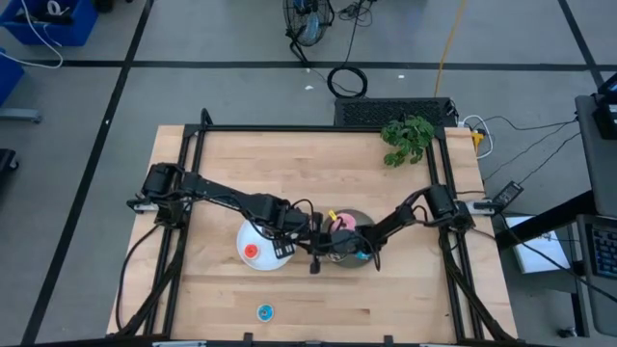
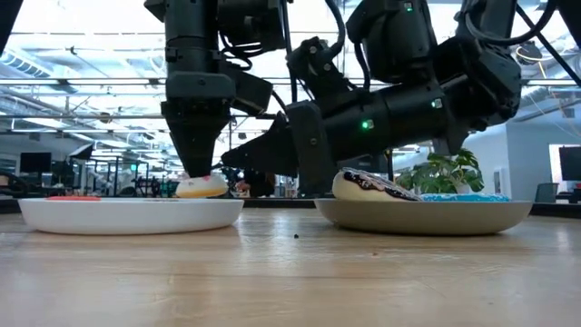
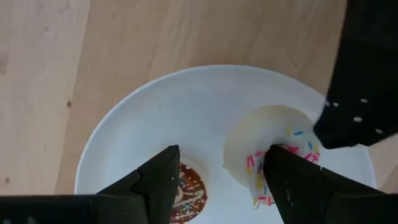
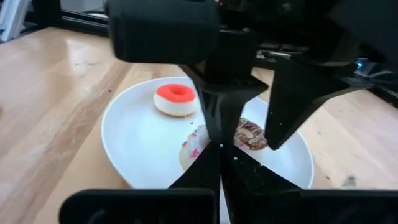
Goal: Pick & Place donuts
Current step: Put the small white donut on the white plate, then put the small blue donut on the white plate
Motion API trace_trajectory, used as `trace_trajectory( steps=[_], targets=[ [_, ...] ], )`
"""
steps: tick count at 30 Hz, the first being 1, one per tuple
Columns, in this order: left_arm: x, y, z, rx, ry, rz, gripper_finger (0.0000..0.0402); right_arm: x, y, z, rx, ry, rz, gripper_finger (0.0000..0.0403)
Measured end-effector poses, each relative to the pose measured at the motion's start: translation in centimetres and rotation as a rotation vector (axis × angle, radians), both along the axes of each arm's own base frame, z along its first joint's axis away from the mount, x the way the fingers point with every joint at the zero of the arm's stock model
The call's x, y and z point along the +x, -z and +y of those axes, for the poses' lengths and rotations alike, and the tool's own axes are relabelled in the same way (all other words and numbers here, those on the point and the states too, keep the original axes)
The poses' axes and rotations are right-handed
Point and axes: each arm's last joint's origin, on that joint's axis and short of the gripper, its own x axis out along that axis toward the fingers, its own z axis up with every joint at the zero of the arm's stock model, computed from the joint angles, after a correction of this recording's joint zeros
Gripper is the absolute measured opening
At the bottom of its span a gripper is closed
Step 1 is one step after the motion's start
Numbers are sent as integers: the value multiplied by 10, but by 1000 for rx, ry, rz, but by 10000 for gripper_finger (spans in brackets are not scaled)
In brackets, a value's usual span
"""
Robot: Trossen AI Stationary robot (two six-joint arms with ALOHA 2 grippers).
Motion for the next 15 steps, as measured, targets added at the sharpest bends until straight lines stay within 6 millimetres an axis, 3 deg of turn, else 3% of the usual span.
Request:
trace_trajectory(
  steps=[15],
  targets=[
    [6,-1,6,-21,14,-54,230,2,4,-8,-2,-31,49,0]
  ],
)
